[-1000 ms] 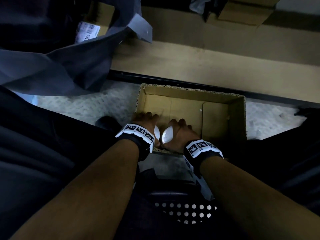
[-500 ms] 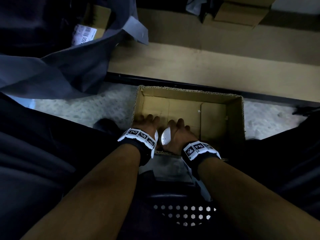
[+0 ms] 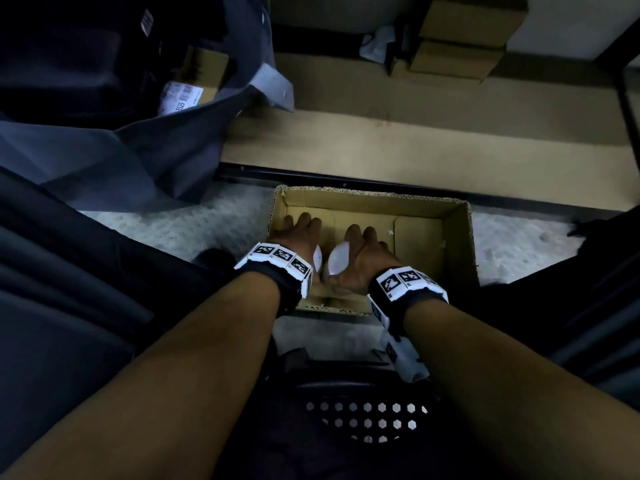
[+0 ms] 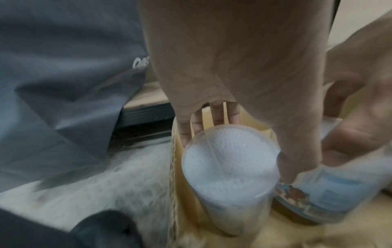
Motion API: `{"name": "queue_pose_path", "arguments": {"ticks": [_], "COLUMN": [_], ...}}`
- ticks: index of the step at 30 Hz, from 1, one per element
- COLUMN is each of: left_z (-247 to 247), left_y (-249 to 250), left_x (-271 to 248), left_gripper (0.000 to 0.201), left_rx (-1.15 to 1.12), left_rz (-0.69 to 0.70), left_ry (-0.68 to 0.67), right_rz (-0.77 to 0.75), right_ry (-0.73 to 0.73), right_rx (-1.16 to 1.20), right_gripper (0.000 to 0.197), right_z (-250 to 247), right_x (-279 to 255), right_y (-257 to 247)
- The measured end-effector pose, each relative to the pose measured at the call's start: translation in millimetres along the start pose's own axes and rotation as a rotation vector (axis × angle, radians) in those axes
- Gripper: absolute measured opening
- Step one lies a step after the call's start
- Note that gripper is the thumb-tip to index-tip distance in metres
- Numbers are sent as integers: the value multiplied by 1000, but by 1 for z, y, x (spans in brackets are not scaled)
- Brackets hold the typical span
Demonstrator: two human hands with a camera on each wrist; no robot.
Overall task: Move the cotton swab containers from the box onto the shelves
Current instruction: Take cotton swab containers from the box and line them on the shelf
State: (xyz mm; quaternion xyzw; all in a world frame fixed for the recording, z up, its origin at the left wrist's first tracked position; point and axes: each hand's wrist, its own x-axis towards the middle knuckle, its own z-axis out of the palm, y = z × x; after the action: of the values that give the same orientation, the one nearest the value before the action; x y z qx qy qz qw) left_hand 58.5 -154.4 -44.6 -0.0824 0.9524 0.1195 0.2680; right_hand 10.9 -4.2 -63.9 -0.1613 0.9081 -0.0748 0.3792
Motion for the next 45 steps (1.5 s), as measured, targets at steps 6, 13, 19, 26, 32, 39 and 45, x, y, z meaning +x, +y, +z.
{"name": "queue_pose_path", "arguments": {"ticks": [6,13,19,26,32,39,45], "left_z": [-38,-90,-148,-214,-266,-315,-354], "left_y": [5,17,17,17,19,21,19], "left_x": [-7,-23,-49,-82,-116,-151,-179], "left_gripper": [99,88,86,77,73,73,73], "left_rx": [1,97,191,177,172,228,270], "left_rz": [19,33,44,114,155,151,150], "left_ry": [-27,78,205,313,442,550,642], "right_rz": [-25,-148,-203,-260,-315,-390,-419], "right_ry": [43,206,367,492,554,612,678], "right_rx": [-22,-91,-155,-259,-270,-307,-383], "right_gripper": [114,103,89,91,83,77,68], "right_z": [-34,-82,-135,-202,-250,-289,-321], "right_x": [-11,-41,-75,-120,-166,-207,-244], "right_y": [-4,-27,-50,-77,-96,-121,-139]}}
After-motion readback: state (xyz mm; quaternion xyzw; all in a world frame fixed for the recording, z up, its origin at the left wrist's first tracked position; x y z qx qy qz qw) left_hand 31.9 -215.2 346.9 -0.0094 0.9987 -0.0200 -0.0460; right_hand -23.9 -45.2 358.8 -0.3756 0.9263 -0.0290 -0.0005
